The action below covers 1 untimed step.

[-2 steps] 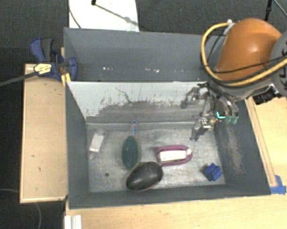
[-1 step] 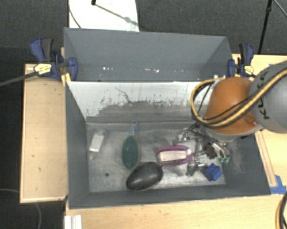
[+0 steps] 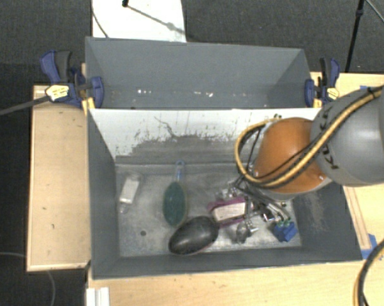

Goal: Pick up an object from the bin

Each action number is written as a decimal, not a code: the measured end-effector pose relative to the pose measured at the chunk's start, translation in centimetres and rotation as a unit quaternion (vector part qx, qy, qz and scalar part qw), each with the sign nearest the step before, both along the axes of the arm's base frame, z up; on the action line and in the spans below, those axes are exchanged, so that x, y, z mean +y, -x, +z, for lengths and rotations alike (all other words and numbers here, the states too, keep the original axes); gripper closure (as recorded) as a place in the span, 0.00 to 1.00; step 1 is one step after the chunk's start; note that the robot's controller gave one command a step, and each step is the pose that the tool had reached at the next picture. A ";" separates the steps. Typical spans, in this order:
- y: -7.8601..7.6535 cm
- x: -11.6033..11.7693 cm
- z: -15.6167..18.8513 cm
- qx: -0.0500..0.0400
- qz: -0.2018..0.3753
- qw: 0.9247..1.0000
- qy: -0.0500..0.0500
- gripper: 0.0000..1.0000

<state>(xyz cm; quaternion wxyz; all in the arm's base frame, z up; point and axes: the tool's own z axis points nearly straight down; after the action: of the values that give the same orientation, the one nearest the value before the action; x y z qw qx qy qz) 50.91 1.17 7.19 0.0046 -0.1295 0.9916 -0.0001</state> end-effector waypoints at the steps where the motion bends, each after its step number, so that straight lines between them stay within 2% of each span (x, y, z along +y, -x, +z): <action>1: -0.2 0.0 0.3 -0.003 0.000 1.000 0.000 1.00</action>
Offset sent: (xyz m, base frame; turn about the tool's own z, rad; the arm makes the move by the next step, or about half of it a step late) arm 0.0000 0.0000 0.0000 0.0000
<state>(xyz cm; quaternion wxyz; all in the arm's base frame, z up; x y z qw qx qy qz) 51.15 1.15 7.45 0.0081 -0.1291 0.9916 -0.0001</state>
